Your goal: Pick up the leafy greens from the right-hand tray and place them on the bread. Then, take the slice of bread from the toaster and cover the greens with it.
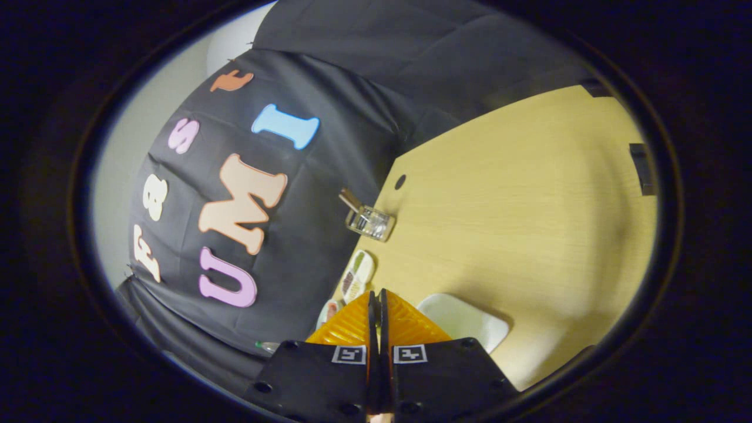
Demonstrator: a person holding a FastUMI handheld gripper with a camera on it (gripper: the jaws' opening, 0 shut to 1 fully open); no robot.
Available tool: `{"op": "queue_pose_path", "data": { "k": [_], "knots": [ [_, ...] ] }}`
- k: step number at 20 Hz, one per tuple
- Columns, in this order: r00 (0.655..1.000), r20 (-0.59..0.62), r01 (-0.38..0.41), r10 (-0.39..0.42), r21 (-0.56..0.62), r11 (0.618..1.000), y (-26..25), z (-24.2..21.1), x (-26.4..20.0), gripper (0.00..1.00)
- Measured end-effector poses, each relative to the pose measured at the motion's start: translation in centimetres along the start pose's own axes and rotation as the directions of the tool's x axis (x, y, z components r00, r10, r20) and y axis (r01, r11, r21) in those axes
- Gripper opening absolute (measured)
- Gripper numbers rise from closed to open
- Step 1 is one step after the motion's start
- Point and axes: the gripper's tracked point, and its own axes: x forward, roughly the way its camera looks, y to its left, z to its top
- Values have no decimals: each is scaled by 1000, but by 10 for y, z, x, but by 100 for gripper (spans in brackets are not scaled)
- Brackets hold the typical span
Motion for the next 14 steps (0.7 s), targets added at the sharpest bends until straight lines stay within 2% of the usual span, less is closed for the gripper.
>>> {"op": "queue_pose_path", "data": {
  "k": [5, 9, 14],
  "knots": [
    [996, 0, -92, 93, 142, 986, 66, -30, -20, 3],
    [984, -86, -134, 155, 211, 968, 102, -89, -32, 3],
    [950, -220, -172, 224, 232, 957, 129, -169, -41, 3]
  ]
}}
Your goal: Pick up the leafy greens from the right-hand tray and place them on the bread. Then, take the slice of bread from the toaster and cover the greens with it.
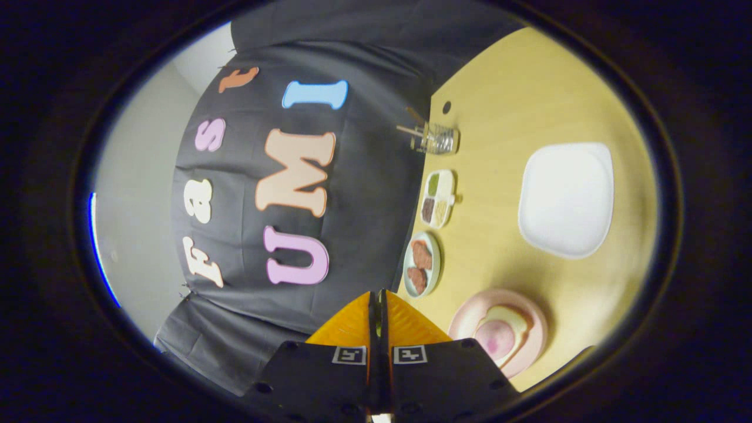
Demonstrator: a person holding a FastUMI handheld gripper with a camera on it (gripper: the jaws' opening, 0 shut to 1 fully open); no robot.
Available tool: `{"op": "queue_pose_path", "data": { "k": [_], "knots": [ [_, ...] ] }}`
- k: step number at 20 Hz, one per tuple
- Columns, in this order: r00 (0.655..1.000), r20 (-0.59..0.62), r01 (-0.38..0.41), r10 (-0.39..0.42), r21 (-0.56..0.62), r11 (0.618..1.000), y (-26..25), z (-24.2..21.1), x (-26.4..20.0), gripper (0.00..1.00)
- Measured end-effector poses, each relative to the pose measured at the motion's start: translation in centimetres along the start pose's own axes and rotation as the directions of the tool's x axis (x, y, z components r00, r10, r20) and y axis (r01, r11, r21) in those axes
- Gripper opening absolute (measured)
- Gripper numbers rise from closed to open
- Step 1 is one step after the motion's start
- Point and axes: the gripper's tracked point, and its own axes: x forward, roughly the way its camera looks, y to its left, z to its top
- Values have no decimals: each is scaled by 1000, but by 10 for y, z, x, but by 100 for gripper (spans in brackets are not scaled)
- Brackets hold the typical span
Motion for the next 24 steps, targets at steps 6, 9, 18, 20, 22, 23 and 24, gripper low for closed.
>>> {"op": "queue_pose_path", "data": {
  "k": [6, 9, 18, 20, 22, 23, 24],
  "knots": [
    [992, -92, 79, -83, -43, 996, -63, -40, 19, 3],
    [984, -96, 139, -148, -93, 986, -97, -34, 20, 3],
    [958, -93, 248, -271, -203, 947, -152, -16, 28, 3],
    [953, -108, 253, -283, -230, 940, -156, -21, 28, 3],
    [954, -105, 251, -282, -240, 938, -156, -23, 28, 3],
    [954, -100, 253, -283, -242, 937, -156, -22, 29, 3],
    [954, -96, 255, -285, -244, 936, -157, -22, 30, 3]
  ]
}}
